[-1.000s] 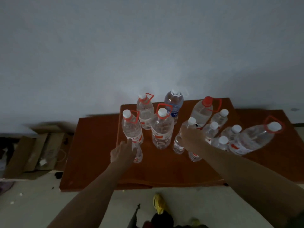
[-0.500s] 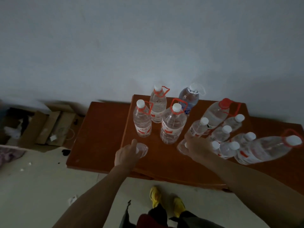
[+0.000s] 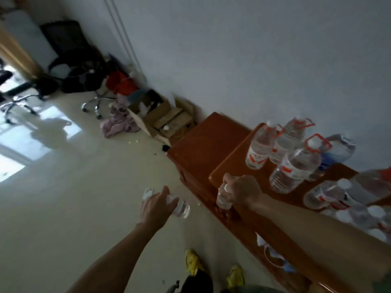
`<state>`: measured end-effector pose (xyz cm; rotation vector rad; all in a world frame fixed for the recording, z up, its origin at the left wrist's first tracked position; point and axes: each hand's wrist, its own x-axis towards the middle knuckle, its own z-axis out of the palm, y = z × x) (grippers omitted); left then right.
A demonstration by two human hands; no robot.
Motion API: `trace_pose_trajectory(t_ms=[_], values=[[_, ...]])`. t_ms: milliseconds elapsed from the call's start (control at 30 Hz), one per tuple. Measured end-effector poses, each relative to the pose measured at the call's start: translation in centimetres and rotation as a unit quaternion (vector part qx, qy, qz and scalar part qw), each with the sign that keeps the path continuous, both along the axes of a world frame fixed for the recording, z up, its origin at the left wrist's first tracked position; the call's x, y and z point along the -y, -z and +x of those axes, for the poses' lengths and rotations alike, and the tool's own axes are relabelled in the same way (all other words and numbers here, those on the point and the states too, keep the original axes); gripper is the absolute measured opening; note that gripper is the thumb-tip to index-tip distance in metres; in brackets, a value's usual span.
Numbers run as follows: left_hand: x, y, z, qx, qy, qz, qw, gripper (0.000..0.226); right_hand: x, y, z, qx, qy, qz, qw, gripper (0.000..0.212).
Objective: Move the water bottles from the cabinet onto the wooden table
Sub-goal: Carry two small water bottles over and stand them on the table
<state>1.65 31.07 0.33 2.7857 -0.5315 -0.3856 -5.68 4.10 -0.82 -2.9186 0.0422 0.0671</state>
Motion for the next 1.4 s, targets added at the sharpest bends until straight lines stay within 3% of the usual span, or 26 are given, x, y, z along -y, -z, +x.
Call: trace_pose_trajectory(t_ms=[200,400,800,1200,1400], values=[[-13.9,-2.4,-3.5,0.037,-0.182,0.014,0.982,0.034,-13.1,-2.3,5.7,0.04,-0.186,-0.043,0.981,0.036],[-29.0,-3.5,-7.3,0.061,-0.314,0.037,0.947,0.033,-30.6,-3.3,9.8,0.052,-0.341,-0.024,0.938,0.032],[-57.0,-4.2,-13.7,0.051,-0.46,0.119,0.878,0.038,-64.1,-5.4,12.0,0.054,-0.466,0.037,0.883,0.034],[-80.3,-2.4,-12.2,0.031,-0.655,0.047,0.754,0.031,-96.9,-3.2,19.3,0.021,-0.643,0.028,0.765,0.034],[-93.6,-4.8,-9.4,0.032,-0.728,0.041,0.683,0.032,-115.3,-5.5,24.1,0.007,-0.705,0.045,0.708,0.034]])
